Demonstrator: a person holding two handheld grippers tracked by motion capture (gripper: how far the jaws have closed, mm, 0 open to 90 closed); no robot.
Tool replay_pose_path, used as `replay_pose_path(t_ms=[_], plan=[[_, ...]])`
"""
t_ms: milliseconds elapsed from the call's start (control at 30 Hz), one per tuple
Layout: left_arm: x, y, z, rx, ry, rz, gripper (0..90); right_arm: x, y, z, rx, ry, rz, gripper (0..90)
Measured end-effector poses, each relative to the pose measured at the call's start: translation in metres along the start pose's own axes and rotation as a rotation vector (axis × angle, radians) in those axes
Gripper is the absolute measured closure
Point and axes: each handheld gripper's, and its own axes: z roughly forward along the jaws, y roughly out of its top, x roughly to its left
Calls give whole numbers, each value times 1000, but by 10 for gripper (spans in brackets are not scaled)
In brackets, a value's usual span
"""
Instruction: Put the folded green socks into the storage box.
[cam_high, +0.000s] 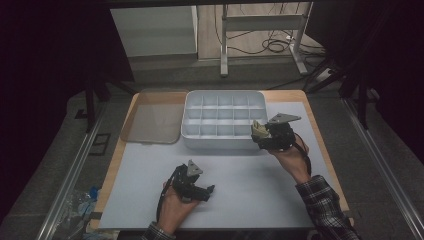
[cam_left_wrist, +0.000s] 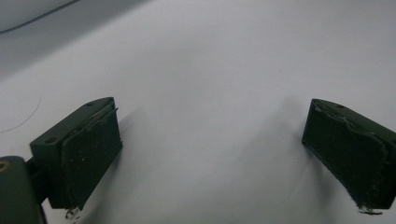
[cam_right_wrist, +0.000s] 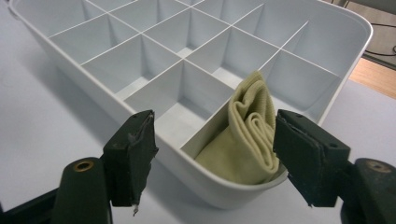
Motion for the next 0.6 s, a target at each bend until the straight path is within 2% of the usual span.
replay_pose_path(t_ms=[200,600], plan=[[0,0,0,0,0,0,41,5,-2,-7,-6,5,-26,266],[0,0,0,-1,0,0,41,18,-7,-20,-2,42,-67,216]])
